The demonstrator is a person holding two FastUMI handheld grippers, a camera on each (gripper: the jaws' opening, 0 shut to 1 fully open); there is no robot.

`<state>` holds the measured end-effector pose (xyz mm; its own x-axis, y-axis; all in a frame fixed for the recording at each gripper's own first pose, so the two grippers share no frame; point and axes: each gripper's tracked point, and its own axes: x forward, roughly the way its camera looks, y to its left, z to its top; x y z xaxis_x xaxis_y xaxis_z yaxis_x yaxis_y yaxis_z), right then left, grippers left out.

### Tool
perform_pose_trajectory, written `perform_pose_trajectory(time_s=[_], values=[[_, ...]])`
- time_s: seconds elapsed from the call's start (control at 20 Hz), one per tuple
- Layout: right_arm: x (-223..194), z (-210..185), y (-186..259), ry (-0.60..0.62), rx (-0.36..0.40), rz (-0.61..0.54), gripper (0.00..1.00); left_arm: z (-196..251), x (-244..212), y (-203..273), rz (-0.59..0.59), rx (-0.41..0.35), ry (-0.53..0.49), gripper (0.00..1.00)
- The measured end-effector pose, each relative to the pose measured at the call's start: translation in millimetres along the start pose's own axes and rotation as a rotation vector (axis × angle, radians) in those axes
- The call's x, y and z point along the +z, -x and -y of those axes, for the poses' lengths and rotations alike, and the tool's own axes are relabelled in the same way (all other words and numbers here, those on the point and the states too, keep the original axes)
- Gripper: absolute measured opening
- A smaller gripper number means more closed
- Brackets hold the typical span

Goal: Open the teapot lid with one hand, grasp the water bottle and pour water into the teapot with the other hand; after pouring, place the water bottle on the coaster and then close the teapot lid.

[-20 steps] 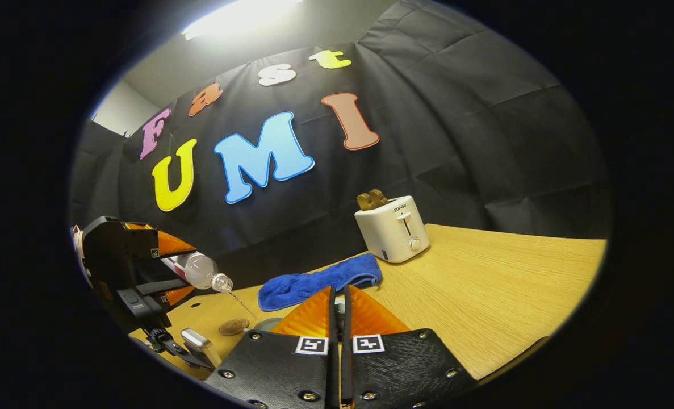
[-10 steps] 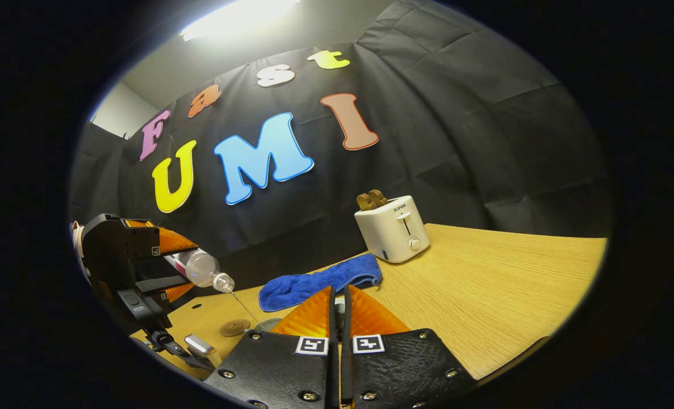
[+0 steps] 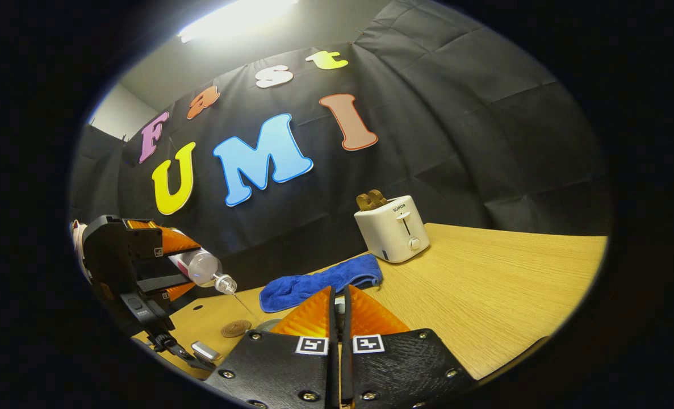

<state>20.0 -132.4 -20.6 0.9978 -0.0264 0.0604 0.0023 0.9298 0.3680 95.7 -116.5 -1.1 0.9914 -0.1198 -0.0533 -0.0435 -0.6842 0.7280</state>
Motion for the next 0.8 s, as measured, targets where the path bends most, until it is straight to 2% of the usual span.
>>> perform_pose_trajectory(time_s=[0.8], values=[[1.7,0.8,0.6,-0.011,0.001,0.002,0.02,1.8,28.8,7.7,0.047,0.066,-0.145,0.87]])
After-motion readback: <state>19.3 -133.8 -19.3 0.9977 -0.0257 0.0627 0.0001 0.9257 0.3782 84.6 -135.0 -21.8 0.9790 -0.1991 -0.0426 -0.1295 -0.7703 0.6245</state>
